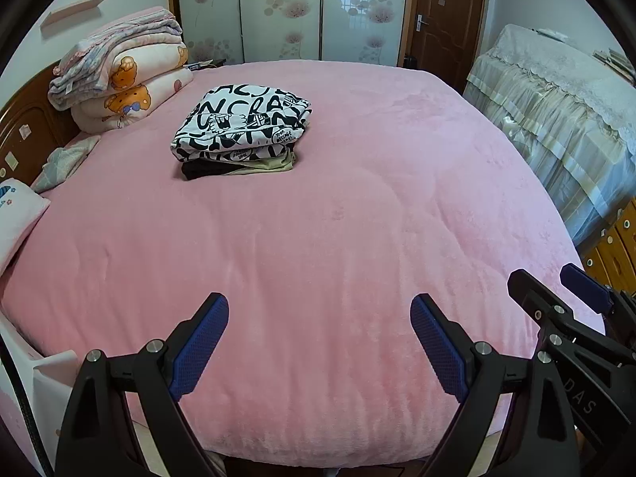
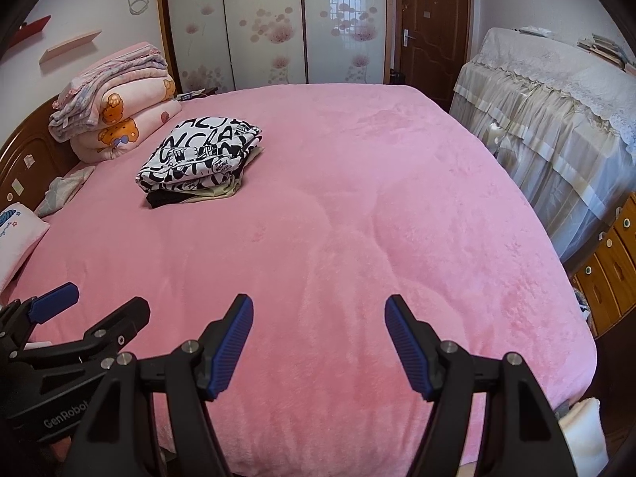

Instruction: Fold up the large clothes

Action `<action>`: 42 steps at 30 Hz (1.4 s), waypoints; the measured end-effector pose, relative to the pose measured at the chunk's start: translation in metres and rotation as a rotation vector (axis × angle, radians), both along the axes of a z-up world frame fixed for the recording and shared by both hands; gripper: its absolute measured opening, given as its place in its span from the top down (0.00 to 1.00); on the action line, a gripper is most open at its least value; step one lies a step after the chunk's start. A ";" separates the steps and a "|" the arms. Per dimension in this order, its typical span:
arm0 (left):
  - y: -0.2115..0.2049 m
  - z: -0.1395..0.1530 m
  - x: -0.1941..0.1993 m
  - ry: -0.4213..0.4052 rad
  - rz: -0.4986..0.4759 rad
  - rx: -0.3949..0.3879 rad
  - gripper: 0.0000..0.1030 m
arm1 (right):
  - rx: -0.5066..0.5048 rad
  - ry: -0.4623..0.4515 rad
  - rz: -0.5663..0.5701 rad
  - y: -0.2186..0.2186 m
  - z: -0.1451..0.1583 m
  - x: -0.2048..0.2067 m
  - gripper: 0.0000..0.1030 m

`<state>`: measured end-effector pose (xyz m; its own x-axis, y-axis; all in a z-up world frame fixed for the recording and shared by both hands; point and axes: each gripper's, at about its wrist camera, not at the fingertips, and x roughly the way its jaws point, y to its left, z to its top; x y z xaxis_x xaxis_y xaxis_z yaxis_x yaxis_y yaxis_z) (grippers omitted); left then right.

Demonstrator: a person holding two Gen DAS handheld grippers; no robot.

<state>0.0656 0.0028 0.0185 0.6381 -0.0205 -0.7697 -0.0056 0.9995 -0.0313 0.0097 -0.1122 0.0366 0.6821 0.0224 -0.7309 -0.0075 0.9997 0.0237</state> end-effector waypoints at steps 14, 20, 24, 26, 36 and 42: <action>0.001 -0.001 0.000 0.011 0.005 -0.008 0.11 | -0.015 0.000 -0.012 0.002 0.003 -0.001 0.33; 0.001 -0.001 0.000 0.012 0.006 -0.009 0.11 | -0.024 -0.003 -0.015 0.003 0.003 -0.003 0.33; 0.003 -0.003 -0.001 0.017 0.005 -0.010 0.11 | -0.023 0.001 -0.017 0.004 0.002 -0.003 0.33; 0.003 -0.004 -0.001 0.020 0.004 -0.010 0.11 | -0.021 0.004 -0.020 0.004 0.001 -0.003 0.33; 0.003 -0.009 0.000 0.033 0.002 -0.001 0.11 | -0.029 0.013 -0.026 0.003 -0.003 -0.002 0.33; 0.003 -0.010 0.000 0.041 -0.007 -0.006 0.11 | -0.028 0.013 -0.027 0.003 -0.005 -0.002 0.33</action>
